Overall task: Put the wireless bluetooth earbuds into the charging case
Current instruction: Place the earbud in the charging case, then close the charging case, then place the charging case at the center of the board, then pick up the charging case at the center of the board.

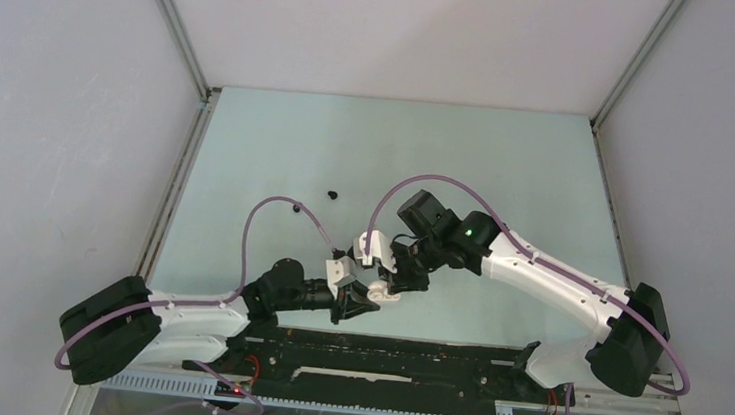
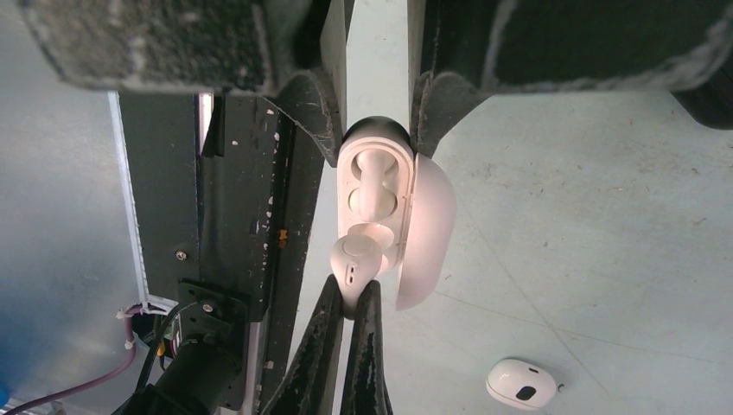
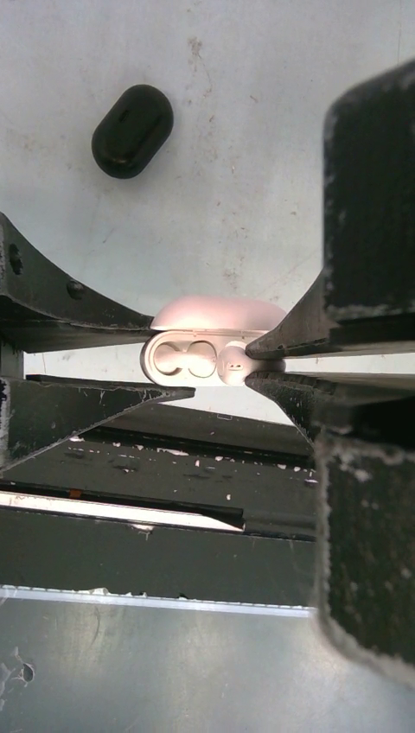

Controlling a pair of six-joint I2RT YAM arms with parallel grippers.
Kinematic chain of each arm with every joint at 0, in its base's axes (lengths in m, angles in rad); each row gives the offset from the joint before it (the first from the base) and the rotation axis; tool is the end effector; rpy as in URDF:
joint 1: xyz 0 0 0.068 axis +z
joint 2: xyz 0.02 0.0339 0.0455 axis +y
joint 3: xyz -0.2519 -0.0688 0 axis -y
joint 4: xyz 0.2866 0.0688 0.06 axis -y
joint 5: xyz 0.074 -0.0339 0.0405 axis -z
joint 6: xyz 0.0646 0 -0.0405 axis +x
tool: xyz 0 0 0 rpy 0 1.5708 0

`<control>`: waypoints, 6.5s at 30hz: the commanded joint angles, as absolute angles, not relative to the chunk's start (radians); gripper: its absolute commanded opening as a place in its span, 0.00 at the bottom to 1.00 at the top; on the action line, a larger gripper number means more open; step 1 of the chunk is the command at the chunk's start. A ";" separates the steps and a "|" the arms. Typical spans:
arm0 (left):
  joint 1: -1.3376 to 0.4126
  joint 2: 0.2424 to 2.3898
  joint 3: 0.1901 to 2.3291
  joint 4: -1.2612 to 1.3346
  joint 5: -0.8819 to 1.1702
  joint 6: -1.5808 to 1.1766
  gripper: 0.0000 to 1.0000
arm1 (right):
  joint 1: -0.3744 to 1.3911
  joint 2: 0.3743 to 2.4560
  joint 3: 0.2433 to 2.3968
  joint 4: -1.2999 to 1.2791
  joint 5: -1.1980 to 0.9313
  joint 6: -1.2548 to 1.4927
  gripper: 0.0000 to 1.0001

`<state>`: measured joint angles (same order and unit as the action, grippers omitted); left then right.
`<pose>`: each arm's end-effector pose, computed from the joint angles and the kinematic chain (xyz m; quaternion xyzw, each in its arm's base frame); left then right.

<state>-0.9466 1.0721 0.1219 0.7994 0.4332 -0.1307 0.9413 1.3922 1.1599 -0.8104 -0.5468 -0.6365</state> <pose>0.1218 -0.2156 0.1165 0.4224 0.6243 -0.4665 0.4629 0.1689 0.2890 0.2422 -0.7092 0.6049 0.2958 0.2088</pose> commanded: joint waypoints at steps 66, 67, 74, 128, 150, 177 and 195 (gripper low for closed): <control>-0.927 1.082 0.131 0.908 0.457 -0.155 0.00 | 0.706 1.445 1.181 -0.818 -0.780 -0.566 1.00; -0.927 1.083 0.132 0.909 0.458 -0.155 0.00 | 0.722 1.460 1.175 -0.822 -0.775 -0.586 1.00; -0.927 1.095 0.139 0.907 0.444 -0.172 0.00 | 0.824 1.510 1.164 -0.865 -0.823 -0.668 0.91; -0.896 1.809 1.167 -0.292 0.006 -0.545 0.63 | -0.223 0.863 0.761 -0.323 -1.150 -0.160 1.00; -0.853 1.346 0.736 -0.115 -0.373 -0.407 0.69 | -0.226 0.887 0.769 -0.440 -1.363 -0.317 0.94; -0.911 1.690 0.981 -0.372 -0.368 -0.390 0.32 | -0.225 0.875 0.770 -0.514 -1.322 -0.426 0.88; -0.934 1.312 0.966 -0.381 0.579 -0.295 0.23 | 0.201 0.776 0.777 -0.710 -1.045 -0.863 0.78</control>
